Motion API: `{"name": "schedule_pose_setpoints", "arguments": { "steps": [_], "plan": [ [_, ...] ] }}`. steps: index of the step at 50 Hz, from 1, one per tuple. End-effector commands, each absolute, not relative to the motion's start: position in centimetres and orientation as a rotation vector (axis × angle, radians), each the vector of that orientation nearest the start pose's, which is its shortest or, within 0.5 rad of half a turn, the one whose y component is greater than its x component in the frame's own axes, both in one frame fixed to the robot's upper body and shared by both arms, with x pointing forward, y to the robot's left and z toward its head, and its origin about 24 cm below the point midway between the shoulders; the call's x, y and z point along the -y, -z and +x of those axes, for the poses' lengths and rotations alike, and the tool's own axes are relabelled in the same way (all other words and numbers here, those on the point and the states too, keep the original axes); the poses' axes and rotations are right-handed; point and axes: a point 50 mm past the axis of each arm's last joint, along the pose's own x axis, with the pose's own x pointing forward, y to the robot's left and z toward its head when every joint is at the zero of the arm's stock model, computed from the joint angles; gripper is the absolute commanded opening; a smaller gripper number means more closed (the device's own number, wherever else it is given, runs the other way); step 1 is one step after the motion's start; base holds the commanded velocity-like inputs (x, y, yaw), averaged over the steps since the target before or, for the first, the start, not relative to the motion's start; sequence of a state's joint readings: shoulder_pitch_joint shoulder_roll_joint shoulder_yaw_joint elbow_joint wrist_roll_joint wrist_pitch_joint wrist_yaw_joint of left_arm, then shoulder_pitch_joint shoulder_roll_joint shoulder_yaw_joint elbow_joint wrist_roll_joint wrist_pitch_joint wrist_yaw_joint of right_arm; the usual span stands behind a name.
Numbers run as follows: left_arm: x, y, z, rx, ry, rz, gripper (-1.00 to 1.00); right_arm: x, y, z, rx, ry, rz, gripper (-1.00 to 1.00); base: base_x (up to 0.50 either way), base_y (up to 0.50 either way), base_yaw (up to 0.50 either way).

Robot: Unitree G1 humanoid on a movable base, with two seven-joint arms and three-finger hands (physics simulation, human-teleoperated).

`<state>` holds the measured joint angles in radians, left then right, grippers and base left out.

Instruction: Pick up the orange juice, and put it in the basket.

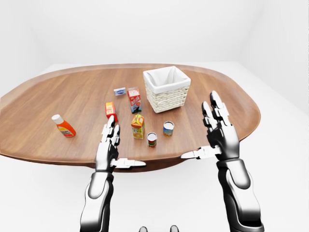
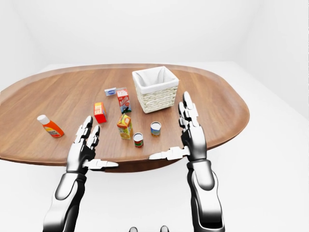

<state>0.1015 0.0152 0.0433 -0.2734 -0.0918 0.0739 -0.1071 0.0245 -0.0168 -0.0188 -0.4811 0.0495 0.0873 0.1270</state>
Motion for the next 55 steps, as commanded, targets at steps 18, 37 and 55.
{"name": "schedule_pose_setpoints", "arguments": {
  "steps": [18,37,55],
  "plan": [
    [-16.0,-7.8,22.8,0.121,0.083,-0.082,1.00,15.2,-13.6,23.0,0.365,-0.123,0.005,1.00,0.17,-0.22,0.00],
    [-16.8,-10.4,21.4,0.224,0.063,-0.058,1.00,15.1,-15.2,22.3,0.438,-0.140,0.012,1.00,0.15,-0.07,0.00],
    [-16.5,-11.0,20.9,0.244,0.081,-0.024,1.00,15.3,-14.7,22.6,0.414,-0.135,0.013,1.00,0.27,0.00,0.00]
  ]
}}
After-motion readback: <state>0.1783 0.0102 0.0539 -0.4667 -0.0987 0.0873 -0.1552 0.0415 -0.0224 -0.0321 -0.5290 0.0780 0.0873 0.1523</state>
